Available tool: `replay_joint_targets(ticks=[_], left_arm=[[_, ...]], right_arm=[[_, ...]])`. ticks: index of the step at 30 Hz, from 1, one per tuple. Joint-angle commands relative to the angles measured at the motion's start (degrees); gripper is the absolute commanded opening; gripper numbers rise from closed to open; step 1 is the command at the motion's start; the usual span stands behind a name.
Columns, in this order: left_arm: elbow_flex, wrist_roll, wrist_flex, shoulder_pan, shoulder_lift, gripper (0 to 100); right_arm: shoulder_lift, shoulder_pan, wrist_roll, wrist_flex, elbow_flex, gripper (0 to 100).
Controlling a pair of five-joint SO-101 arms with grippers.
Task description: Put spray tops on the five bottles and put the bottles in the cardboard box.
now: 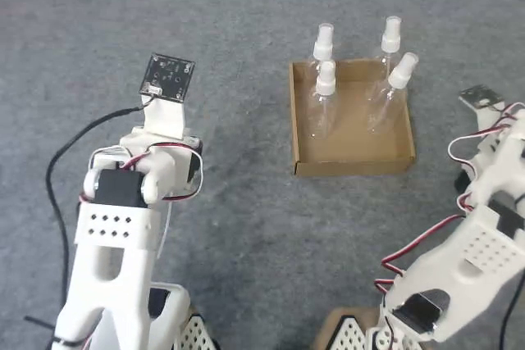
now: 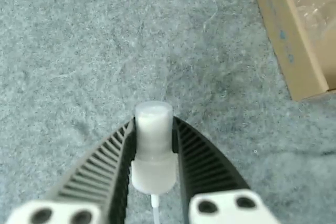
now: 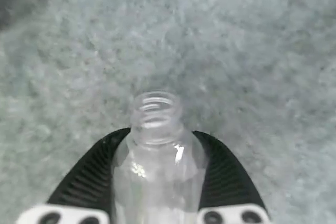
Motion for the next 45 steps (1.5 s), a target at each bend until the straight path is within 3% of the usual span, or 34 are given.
replay_joint_targets(ticks=[1,8,12,20,26,32,38,45], left_arm=[[-1.6,0.7,-1.4,0.2,-2.4,1],[-11.3,1.1,0.4,-0.4,-2.4,1],[-19.2,5.7,4.9,-0.4,-2.4,1],[-32.8,9.6,10.0,-0.4,-2.4,1],[-42.9,15.3,12.9,-0.4,-2.5,1],[-50.8,19.0,14.3,-0.4,-2.5,1],[-51.1,23.4,10.1,-0.4,-2.4,1],[-46.6,27.9,6.3,-0.4,-2.4,1]], right_arm=[[-8.1,-0.9,-5.1,3.8,-6.2,0.5],[-23.9,-7.6,-16.0,9.0,-6.6,0.5],[-33.6,-14.8,-20.5,11.8,-4.0,0.6],[-60.4,-37.5,-28.8,10.8,15.4,0.6],[-76.1,-57.8,-37.6,2.3,32.1,0.6],[-78.3,-73.2,-43.9,-11.6,44.7,0.6],[-78.9,-81.5,-44.5,-25.6,55.7,0.6],[-79.0,-83.3,-44.4,-26.6,57.1,0.6]])
